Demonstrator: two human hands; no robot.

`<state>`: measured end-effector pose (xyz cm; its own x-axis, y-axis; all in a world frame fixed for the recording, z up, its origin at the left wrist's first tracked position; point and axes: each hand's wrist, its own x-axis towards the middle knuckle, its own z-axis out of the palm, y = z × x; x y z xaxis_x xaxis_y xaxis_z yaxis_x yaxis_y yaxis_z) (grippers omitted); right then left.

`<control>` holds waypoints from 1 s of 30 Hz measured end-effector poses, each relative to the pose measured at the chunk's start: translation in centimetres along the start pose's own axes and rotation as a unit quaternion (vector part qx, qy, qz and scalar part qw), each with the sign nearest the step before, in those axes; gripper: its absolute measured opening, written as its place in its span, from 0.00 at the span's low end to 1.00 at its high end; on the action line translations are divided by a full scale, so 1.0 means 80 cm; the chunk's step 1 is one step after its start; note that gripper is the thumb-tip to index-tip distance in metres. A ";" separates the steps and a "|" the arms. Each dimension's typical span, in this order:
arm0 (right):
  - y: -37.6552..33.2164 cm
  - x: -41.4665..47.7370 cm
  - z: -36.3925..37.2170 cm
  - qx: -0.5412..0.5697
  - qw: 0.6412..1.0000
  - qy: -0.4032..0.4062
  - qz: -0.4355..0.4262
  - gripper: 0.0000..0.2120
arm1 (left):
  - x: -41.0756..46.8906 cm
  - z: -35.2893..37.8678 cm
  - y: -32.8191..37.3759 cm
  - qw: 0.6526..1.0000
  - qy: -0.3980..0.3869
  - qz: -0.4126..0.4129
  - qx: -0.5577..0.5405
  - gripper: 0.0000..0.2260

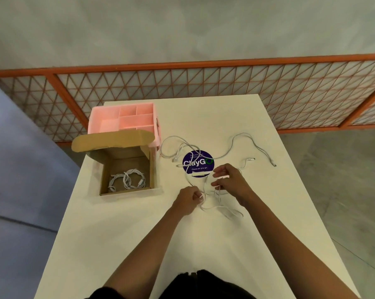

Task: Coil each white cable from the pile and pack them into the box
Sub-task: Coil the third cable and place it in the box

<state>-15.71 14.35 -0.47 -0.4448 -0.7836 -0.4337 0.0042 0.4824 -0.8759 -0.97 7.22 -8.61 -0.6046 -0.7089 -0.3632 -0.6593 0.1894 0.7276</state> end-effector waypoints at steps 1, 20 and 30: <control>-0.006 -0.001 -0.002 -0.008 1.000 -0.004 -0.007 0.16 | -0.001 -0.008 0.004 1.000 0.010 0.007 -0.004 0.05; -0.057 0.002 -0.037 -0.026 0.993 0.028 -0.115 0.14 | -0.041 -0.172 0.099 0.876 -0.037 0.016 -0.480 0.13; -0.053 -0.010 -0.028 -0.342 0.913 -0.016 -0.222 0.13 | -0.049 -0.175 0.096 0.834 -0.043 0.052 -0.547 0.15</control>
<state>-17.36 13.75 4.07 -0.2393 -0.9673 -0.0835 -0.7357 0.2368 -0.6345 2.62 1.96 6.54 -0.6939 -0.6671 -0.2712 0.1737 -0.5205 0.8360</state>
